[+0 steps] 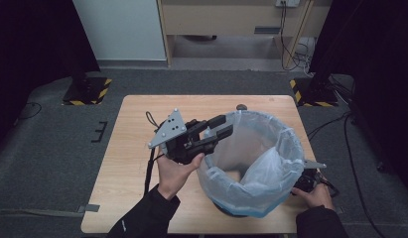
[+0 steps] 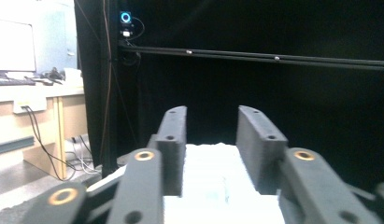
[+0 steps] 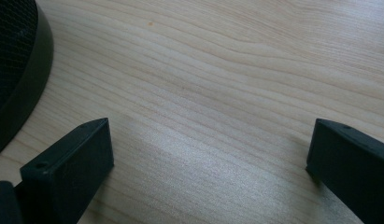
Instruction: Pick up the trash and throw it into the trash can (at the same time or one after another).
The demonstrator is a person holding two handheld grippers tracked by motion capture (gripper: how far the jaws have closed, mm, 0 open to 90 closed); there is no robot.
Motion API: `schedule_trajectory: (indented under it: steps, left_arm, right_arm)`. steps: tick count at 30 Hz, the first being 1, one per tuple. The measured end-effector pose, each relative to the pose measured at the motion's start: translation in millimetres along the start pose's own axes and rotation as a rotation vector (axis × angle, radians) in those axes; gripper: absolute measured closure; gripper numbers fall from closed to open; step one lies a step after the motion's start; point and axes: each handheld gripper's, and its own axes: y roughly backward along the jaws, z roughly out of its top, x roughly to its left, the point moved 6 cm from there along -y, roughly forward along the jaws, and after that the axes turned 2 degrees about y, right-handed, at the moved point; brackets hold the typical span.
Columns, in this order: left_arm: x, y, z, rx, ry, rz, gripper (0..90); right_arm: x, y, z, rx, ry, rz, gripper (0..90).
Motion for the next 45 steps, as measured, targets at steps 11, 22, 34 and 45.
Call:
schedule_trajectory:
  steps: [11,22,34,45]
  left_arm:
    - [47.0,50.9,6.2,-0.002,-0.004,0.176,39.0]
    - [107.2,91.7,-32.6,0.077,0.041,0.368,34.2]
    - [149.0,101.1,-90.4,0.214,0.082,0.492,37.0]
    - [169.7,93.0,-134.9,0.342,0.137,0.54,41.1]
  right_arm:
    - [0.0,0.0,0.0,0.0,0.0,0.001,0.8]
    - [0.0,0.0,0.0,0.0,0.0,0.001,0.8]
    - [0.0,0.0,0.0,0.0,0.0,0.001,0.8]
    - [0.0,0.0,0.0,0.0,0.0,0.0,0.8]
